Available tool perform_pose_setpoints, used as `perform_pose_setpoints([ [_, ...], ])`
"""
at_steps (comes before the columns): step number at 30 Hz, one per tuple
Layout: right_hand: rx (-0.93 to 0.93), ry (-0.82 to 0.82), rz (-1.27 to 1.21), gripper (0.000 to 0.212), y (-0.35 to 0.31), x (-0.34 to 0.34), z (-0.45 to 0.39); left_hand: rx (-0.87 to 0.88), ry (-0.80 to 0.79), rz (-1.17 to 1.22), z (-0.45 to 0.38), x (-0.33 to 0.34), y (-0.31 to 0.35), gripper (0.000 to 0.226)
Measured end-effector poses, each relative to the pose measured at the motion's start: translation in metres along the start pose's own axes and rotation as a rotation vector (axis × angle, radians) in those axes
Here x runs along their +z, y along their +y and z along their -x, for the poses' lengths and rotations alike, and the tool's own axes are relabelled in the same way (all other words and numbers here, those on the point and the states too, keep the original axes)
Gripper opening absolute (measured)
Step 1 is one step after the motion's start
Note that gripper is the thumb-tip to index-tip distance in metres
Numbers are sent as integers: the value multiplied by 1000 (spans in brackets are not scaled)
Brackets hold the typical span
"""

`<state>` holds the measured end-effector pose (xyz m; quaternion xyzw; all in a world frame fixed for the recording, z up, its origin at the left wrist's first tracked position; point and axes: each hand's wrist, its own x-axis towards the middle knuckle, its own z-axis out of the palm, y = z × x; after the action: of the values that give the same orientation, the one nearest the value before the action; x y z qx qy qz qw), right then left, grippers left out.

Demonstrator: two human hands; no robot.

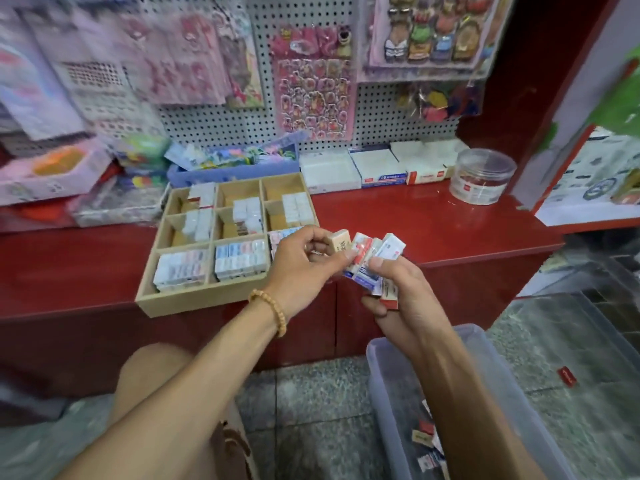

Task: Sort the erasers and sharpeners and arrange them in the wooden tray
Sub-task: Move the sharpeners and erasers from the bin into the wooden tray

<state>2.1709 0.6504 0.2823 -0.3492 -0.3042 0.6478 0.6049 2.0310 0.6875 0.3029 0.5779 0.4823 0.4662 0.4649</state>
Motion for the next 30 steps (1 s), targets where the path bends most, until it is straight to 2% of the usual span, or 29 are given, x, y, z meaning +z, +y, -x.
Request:
perform_pose_setpoints([
  [2,14,-9,32,32,4,14,-14,10,7,-30,-11,-20,-1,16],
  [8,16,-2,51,20,8,44,-64,5,-12,-142,-52,-77,-10,24],
  [12,11,38,131,15,4,52,-96,65,77,-439,-103,-105,-11,24],
  [16,39,72,152,3,2,48,-120,34,-52,-759,-155,-116,-14,24],
  [18,39,72,158,4,4,47,-128,32,-123,-860,-174,-115,-16,22],
  [21,42,78,169,17,7,43,-137,36,-167,-922,-194,-110,-23,21],
  [25,73,94,198,23,8,36,-143,45,-221,-961,-207,-109,-39,32],
  [30,87,86,201,25,8,34,-147,140,-183,-1083,-213,-110,-48,25],
])
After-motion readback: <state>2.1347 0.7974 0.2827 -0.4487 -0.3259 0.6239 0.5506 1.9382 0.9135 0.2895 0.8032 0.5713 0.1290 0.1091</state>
